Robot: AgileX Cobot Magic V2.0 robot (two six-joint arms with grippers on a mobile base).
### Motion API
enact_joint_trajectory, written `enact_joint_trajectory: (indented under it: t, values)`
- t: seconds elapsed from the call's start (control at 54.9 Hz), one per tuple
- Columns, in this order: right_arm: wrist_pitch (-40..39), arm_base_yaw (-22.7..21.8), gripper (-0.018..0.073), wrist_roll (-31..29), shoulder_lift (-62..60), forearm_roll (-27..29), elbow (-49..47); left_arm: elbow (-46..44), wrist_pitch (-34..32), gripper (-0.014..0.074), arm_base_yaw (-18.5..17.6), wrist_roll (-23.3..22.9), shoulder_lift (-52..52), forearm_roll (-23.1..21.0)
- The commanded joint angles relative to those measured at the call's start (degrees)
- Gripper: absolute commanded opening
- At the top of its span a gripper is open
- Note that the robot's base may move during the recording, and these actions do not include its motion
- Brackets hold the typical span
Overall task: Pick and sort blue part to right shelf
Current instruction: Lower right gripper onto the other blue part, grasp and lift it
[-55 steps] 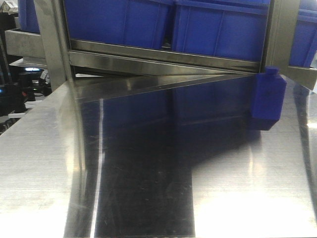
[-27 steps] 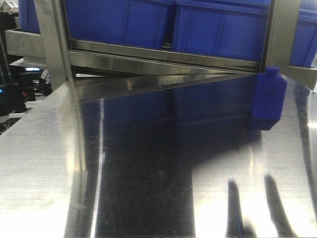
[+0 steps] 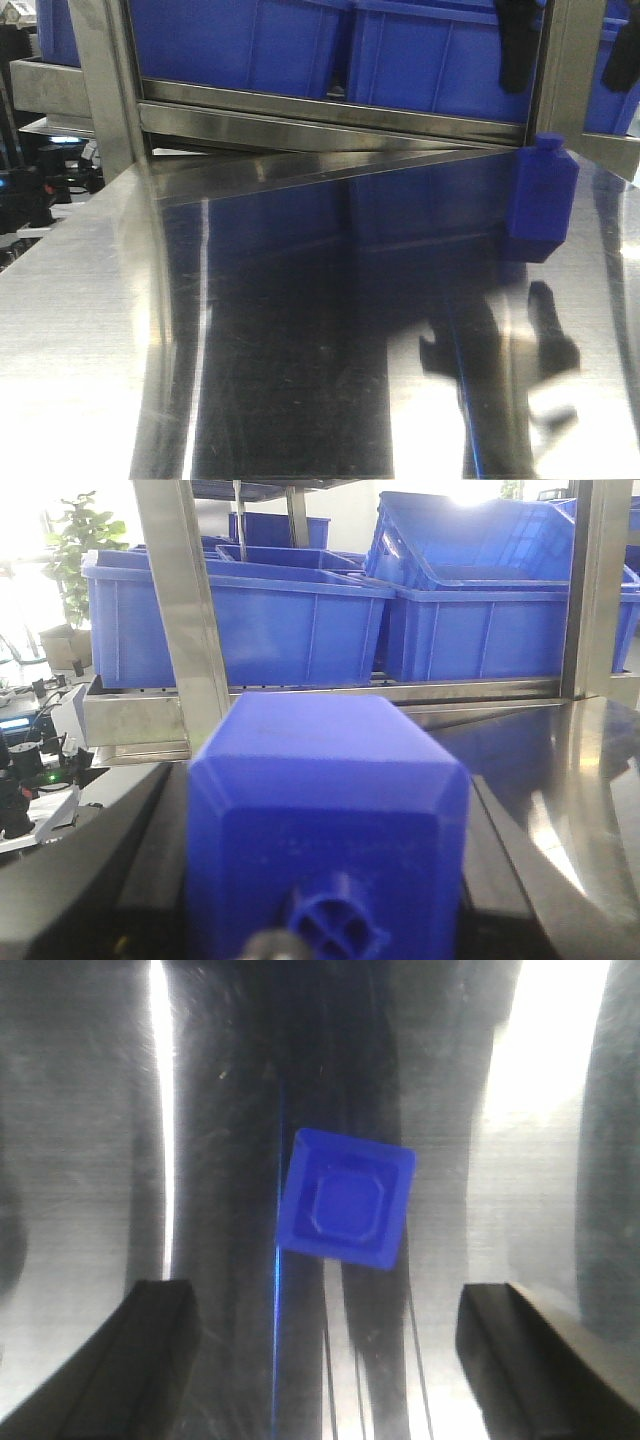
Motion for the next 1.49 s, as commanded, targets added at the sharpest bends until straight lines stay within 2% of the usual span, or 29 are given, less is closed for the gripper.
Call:
enact_joint_trajectory:
  t: [0.0, 0.583, 0.729, 0.874, 0.929, 1.202, 1.475]
  values:
    - [-2.6, -0.3, 0.0634, 0.2, -0.5, -1.1, -2.2, -1.6, -5.6, 0.0242, -0.4, 0.1, 0.7, 0.2]
    - [-6.4, -2.0, 0.0630, 2.2, 9.0, -1.9, -2.0, -1.6, -5.6, 0.0242, -0.4, 0.1, 0.7, 0.2]
    - [-7.2, -2.0, 0.0540, 2.2, 9.4, -1.9, -2.0, -1.6, -5.6, 0.0242, -0.4, 0.1, 0.7, 0.2]
    - [-7.2, -2.0, 0.0333, 2.2, 9.4, -1.9, -2.0, -1.6, -5.6, 0.0242, -0.4, 0.1, 0.7, 0.2]
    - [-6.9, -1.9, 0.0260, 2.2, 9.3, -1.9, -2.0, -1.6, -5.6, 0.0242, -0.4, -2.1, 0.7, 0.1]
    - [-6.6, -0.8, 0.0248, 2.0, 7.1, -2.1, -1.0, -1.6, -2.4, 0.0242, -0.4, -3.0, -1.4, 2.2]
    - [-13.4, 2.1, 0.0248, 0.5, -1.5, -4.4, 7.0, -1.6, 6.9, 0.0242, -0.4, -3.3, -8.1, 3.7]
